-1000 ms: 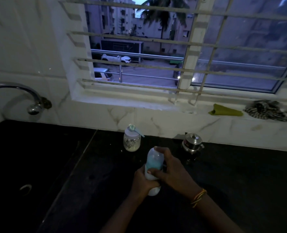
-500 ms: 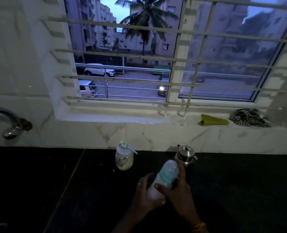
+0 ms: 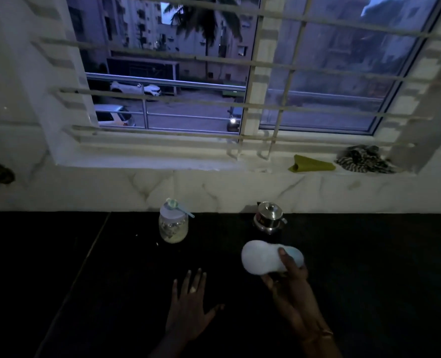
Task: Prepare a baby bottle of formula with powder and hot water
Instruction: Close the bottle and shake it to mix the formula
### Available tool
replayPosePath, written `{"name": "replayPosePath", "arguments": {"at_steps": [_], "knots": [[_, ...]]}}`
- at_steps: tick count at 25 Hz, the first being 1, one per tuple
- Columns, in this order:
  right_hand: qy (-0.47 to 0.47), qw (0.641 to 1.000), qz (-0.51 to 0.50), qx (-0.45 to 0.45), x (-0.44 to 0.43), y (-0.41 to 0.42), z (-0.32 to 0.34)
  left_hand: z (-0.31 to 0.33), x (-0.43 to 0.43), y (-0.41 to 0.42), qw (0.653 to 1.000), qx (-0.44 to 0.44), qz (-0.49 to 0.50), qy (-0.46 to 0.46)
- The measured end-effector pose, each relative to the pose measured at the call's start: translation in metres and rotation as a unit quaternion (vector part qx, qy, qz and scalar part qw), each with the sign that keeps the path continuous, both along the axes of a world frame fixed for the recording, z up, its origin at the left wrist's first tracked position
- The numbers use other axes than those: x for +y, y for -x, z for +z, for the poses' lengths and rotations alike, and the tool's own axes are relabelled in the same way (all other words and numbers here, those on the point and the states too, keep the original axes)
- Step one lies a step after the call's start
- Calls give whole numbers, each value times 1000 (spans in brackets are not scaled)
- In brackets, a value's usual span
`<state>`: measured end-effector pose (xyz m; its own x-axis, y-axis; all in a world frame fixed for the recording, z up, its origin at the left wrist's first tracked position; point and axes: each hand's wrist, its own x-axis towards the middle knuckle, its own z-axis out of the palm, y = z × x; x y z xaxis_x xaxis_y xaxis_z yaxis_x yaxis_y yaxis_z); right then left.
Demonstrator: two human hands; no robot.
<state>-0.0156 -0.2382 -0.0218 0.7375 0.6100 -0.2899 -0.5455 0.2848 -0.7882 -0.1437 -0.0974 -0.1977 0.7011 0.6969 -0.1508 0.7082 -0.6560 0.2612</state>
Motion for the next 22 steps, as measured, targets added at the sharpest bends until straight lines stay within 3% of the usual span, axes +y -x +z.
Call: {"name": "replayPosePath", "arguments": {"at_steps": [2, 3, 6, 8, 9, 11, 13, 14, 16, 18, 20, 22], "knots": [[7, 997, 61, -37, -7, -1, 0, 1, -3, -1, 999, 10, 11, -34], [35, 990, 83, -109, -11, -3, 1, 2, -3, -2, 999, 15, 13, -48], [155, 901, 110, -391, -24, -11, -2, 11, -7, -1, 998, 16, 4, -55], [142, 885, 61, -439, -32, -15, -1, 20, -9, -1, 999, 31, -1, -35], [105, 907, 11, -407, -35, -16, -2, 22, -10, 0, 999, 29, 0, -32], [-5, 968, -83, -238, -37, -19, -5, 22, -8, 0, 1000, 27, 2, -17], [-93, 989, -97, -56, -35, -20, -14, 22, -6, 0, 999, 31, -5, 10], [-108, 991, -74, -15, -34, -18, -20, 22, -6, 0, 999, 33, -6, 10], [-98, 994, 9, -36, -35, -12, -29, 21, -7, -1, 999, 32, 3, -9], [-31, 984, 89, -153, -36, -6, -35, 20, -9, -1, 999, 30, 4, -15], [23, 969, 101, -223, -36, -4, -36, 19, -10, 1, 1000, 29, 3, -8], [-24, 987, 52, -153, -34, -9, -40, 19, -8, 0, 999, 32, 10, -11]]}}
